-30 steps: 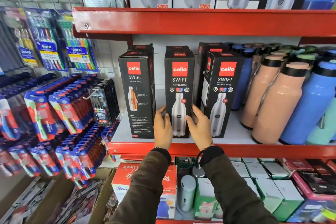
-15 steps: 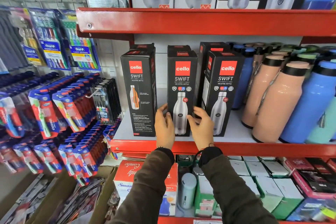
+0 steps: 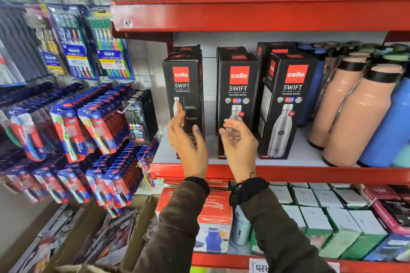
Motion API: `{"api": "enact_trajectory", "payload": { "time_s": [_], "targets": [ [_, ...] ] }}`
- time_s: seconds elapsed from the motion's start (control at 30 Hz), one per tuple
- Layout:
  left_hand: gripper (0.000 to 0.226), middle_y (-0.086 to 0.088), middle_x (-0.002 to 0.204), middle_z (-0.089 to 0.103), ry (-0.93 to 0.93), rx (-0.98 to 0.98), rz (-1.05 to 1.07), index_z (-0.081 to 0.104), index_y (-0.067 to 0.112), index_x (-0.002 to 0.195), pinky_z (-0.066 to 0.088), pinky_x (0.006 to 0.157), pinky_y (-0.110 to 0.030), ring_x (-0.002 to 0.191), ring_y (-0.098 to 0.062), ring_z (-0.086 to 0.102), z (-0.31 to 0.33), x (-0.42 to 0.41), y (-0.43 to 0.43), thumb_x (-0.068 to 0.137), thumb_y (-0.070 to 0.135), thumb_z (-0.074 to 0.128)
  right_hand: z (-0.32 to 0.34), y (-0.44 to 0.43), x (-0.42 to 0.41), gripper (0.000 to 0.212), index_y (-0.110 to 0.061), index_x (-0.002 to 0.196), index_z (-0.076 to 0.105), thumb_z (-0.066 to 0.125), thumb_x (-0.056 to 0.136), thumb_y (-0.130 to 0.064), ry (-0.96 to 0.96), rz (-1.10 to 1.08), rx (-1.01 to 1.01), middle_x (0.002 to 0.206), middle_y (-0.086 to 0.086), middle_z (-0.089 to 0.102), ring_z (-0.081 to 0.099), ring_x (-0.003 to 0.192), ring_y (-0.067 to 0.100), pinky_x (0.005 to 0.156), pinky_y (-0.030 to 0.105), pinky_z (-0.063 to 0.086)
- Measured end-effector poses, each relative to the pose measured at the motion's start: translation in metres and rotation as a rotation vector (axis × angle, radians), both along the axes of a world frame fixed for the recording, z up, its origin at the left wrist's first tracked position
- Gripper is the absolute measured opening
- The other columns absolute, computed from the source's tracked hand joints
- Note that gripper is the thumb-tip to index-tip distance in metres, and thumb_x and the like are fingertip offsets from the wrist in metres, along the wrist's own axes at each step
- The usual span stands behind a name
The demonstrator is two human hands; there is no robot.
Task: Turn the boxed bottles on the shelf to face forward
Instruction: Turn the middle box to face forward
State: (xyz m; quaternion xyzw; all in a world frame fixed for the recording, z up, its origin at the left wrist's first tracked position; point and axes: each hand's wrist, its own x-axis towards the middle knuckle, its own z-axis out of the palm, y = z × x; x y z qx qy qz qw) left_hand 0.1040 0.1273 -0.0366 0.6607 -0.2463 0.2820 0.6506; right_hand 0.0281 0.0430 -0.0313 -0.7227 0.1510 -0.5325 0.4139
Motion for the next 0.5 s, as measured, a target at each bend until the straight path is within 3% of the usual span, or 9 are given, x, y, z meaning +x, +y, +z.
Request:
{"api": "enact_trajectory", "payload": {
  "time_s": [0.1,0.17,0.23,0.27,0.37,0.5],
  "targets": [
    [0.053,-0.01,0.159,0.033,0.126,0.005,-0.033,0.033,0.006,0.153,0.018,0.12,-0.026,0.147,-0.015,0.028,0.004,0.017,0.013,0.103,0.016,0.049,-0.004,0.009,0.012,0.035,-0.017,0.129,0.061,0.064,0.094,-0.014,0.095,0.113,0.025,0.122,-0.002,0.067,0.065,0.101,0.0,0.08,0.005,0.049],
    [0.054,-0.003,0.165,0.025,0.229,0.017,-0.186,0.027,0.013,0.157,0.015,0.121,-0.018,0.146,-0.001,0.021,0.003,0.029,0.023,0.107,0.026,0.041,-0.008,0.019,0.022,0.043,-0.015,0.14,0.051,0.058,0.098,-0.015,0.19,0.209,0.061,0.136,-0.001,0.059,0.059,0.118,0.007,0.092,0.007,0.047],
    [0.05,0.007,0.163,0.029,0.308,0.003,-0.35,0.027,0.02,0.158,0.017,0.112,0.001,0.144,0.006,0.023,0.001,0.035,0.027,0.109,0.031,0.033,-0.01,0.024,0.029,0.048,-0.014,0.146,0.042,0.054,0.1,-0.016,0.27,0.248,0.063,0.142,-0.002,0.052,0.051,0.13,0.009,0.108,0.022,0.044],
    [0.048,0.007,0.161,0.035,0.328,-0.006,-0.396,0.031,0.02,0.157,0.021,0.109,0.003,0.144,0.003,0.029,-0.001,0.039,0.03,0.11,0.031,0.03,-0.011,0.027,0.034,0.05,-0.015,0.148,0.04,0.054,0.1,-0.017,0.304,0.241,0.048,0.145,-0.001,0.051,0.049,0.133,0.012,0.112,0.031,0.042],
    [0.045,-0.003,0.147,0.056,0.348,-0.038,-0.432,0.048,0.016,0.147,0.036,0.117,-0.023,0.139,-0.015,0.049,-0.007,0.049,0.037,0.11,0.03,0.026,-0.013,0.036,0.046,0.052,-0.015,0.148,0.038,0.053,0.099,-0.015,0.369,0.226,0.03,0.145,0.008,0.054,0.049,0.135,0.023,0.113,0.045,0.04],
    [0.043,0.005,0.13,0.067,0.418,-0.1,-0.51,0.059,0.026,0.136,0.046,0.105,-0.025,0.127,-0.011,0.06,-0.005,0.055,0.046,0.11,0.032,0.026,-0.013,0.044,0.053,0.058,-0.018,0.146,0.038,0.062,0.093,-0.014,0.353,0.2,0.049,0.136,0.006,0.06,0.054,0.129,0.021,0.11,0.044,0.044]
  ]
}}
